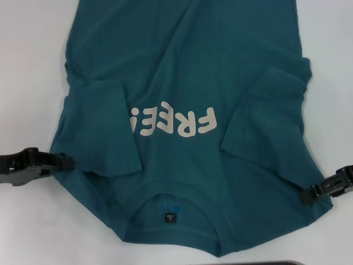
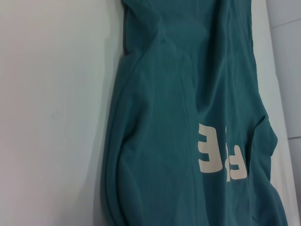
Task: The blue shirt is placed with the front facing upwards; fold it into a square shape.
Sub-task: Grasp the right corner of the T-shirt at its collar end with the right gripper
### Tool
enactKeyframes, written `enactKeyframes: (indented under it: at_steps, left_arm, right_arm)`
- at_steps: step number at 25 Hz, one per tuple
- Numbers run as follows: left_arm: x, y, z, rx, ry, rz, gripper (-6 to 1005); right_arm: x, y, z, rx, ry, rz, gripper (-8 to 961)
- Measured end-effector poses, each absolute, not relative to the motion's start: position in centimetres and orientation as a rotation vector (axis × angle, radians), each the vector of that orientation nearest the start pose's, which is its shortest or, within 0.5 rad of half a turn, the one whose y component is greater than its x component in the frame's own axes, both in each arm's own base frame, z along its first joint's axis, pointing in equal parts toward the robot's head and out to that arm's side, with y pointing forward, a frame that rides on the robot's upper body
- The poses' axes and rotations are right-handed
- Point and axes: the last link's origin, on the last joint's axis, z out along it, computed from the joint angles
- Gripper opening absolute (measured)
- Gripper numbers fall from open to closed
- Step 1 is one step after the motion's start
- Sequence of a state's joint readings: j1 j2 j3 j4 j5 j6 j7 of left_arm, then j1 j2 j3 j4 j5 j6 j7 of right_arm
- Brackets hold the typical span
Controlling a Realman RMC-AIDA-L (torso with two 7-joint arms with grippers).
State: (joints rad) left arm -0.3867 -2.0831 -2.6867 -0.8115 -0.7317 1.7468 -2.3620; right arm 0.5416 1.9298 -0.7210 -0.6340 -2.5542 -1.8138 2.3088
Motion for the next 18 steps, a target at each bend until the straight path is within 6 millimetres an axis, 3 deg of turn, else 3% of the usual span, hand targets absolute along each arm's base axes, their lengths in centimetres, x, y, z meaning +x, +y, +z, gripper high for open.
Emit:
enactKeyframes:
  at_steps: [18]
  left_arm:
    - [-33.3,25.9,2.8,2.236,2.235,0.510,65]
  right_arm:
    - [31.7,28.3,2.8,-2.550,1.989,-0.121,736]
